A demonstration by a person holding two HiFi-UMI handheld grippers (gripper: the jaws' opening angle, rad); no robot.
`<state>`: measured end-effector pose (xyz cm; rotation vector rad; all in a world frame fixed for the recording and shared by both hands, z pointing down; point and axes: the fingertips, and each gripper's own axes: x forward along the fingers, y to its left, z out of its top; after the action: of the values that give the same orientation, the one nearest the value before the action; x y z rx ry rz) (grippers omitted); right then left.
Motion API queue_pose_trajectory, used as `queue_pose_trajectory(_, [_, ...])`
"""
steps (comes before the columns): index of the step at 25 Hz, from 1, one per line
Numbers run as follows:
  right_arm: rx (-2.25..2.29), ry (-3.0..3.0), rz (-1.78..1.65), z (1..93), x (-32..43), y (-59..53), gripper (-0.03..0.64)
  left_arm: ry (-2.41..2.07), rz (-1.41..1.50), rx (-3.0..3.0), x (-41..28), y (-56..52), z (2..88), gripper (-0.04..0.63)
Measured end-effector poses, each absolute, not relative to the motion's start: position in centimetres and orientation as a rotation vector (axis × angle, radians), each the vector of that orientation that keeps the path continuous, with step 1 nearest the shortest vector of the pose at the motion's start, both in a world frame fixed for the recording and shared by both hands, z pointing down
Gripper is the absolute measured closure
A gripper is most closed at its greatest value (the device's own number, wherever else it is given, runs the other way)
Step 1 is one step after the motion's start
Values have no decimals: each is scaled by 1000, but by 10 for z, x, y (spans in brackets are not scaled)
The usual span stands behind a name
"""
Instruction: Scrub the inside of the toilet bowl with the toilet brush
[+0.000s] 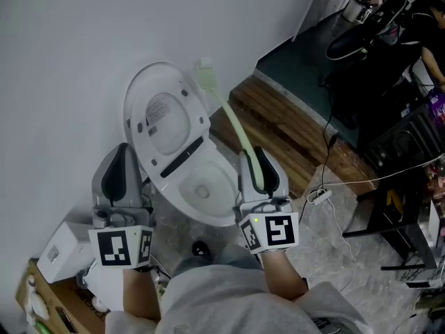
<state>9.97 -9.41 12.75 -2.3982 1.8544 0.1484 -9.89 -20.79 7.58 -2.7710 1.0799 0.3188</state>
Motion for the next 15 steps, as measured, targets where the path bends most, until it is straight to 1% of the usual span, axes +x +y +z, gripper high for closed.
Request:
queue_pose_trajectory(7, [-2464,1902,1,176,96,-95,509,1052,249,-2839,-89,-218,109,592])
queue_pose_trajectory(15, [-2523,1964,-266,254,104,-90,509,1046,180,-2900,-76,-219,146,592])
